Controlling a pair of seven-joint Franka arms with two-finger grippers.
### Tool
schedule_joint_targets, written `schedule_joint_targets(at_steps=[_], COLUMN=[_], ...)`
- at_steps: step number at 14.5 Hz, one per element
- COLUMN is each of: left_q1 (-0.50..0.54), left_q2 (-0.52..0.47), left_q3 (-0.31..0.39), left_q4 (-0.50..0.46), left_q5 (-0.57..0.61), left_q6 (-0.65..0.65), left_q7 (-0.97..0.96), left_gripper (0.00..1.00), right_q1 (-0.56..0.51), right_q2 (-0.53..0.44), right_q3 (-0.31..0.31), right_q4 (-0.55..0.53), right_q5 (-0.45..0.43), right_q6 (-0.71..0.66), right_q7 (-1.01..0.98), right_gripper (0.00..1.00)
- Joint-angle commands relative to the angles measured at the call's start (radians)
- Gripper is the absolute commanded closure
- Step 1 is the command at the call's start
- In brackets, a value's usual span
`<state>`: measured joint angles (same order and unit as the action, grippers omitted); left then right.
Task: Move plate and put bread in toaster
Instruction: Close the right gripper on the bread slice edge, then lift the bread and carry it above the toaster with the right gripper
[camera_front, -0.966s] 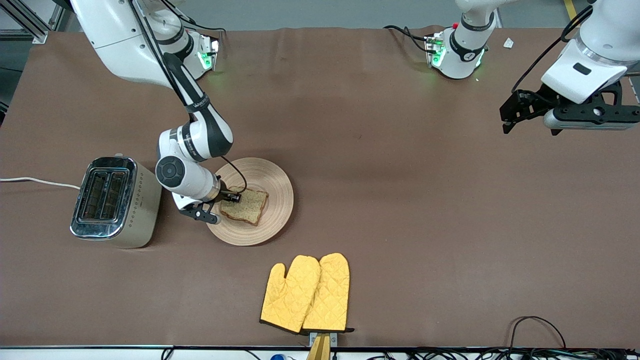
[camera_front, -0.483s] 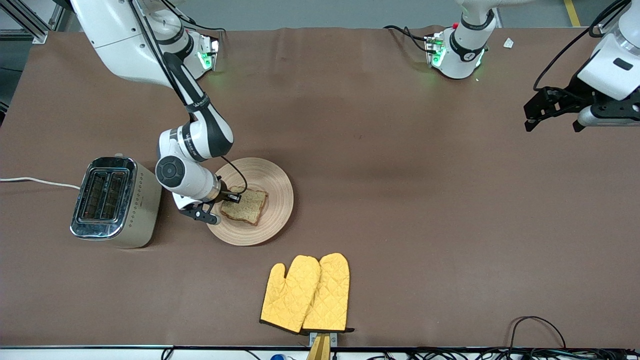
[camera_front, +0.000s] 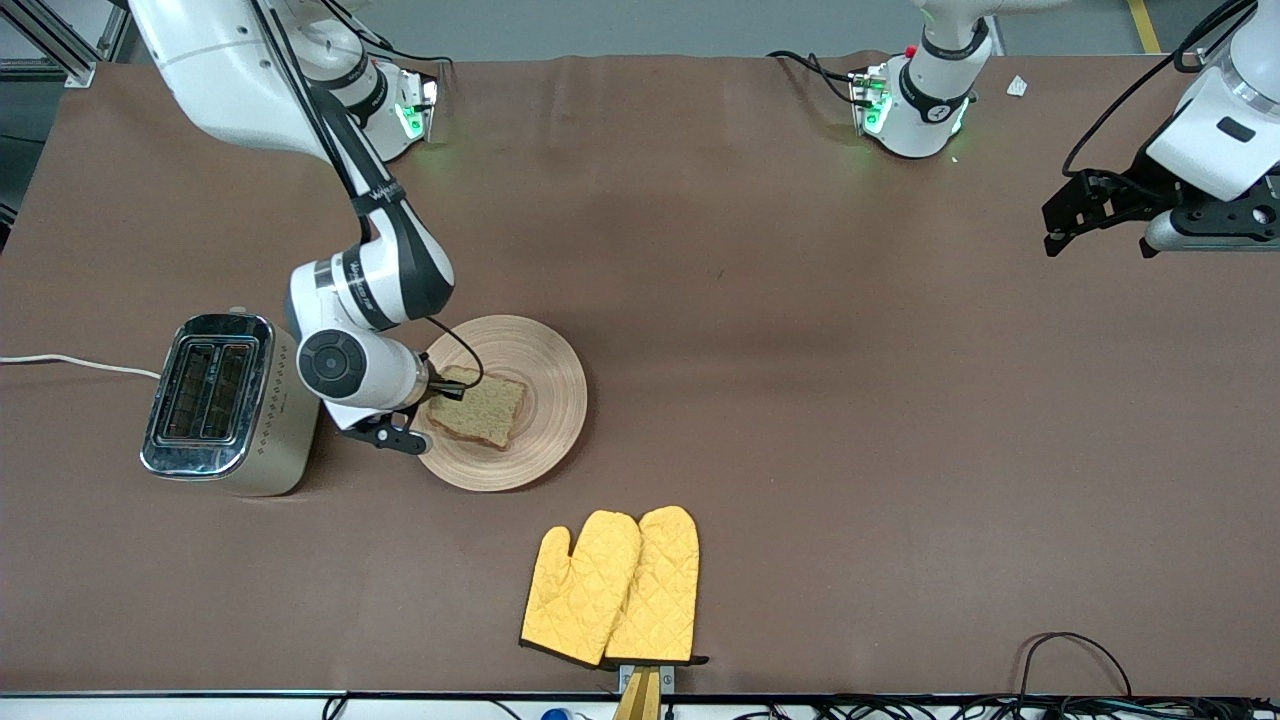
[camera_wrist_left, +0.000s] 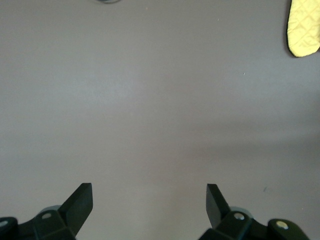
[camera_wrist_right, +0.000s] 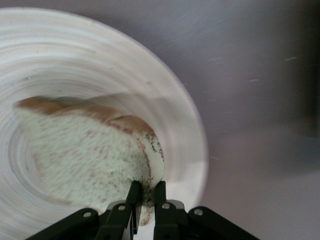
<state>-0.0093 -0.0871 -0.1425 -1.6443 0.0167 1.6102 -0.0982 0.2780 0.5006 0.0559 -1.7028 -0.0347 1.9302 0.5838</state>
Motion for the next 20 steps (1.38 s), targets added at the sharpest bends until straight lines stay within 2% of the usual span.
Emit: schedule_joint_targets(at_steps=[1,4,5,9,12,14,16,20], left_q1=[0.0,0.031,0.047,0.051,0.031,0.037,0.037,0.037], left_q2=[0.009,0.03,0.036,0.046,0.038,0.033,0.033,0.035], left_q3=[0.018,0.038,0.043,0.047,0.002,-0.02,-0.02,-0.02], left_q4=[0.017,0.063,0.069,0.072,0.075,0.072,0.072,0.073], left_q5=[-0.036,-0.056,-0.09,-0.081,0.04,0.039,0.034,0.026], left_q6=[-0.061,-0.078,-0.078,-0.082,-0.046,-0.061,-0.073,-0.073], left_q7=[-0.009,-0.006,0.008,0.025,0.014,0.014,0.021,0.026], left_gripper=[0.0,0.0,0.0,0.0,0.0,0.0,0.0,0.0], right_q1=[0.016,0.073,0.09,0.113,0.112,0.099,0.066,-0.019], right_q2=[-0.016,-0.014,-0.016,-0.079,-0.097,-0.091,-0.082,-0.062], right_q3=[0.001,0.001,-0.001,0.005,-0.001,-0.004,-0.004,-0.004], right_q4=[0.116,0.202,0.215,0.23,0.274,0.302,0.301,0.296], right_q5=[-0.135,-0.299,-0.35,-0.554,-0.687,-0.805,-0.843,-0.841], right_q6=[-0.187,-0.368,-0.419,-0.597,-0.648,-0.66,-0.662,-0.66], right_q7=[0.057,0.085,0.087,0.039,-0.103,-0.177,-0.183,-0.193], right_gripper=[1.0,1.0,1.0,1.0,1.0,1.0,1.0,1.0])
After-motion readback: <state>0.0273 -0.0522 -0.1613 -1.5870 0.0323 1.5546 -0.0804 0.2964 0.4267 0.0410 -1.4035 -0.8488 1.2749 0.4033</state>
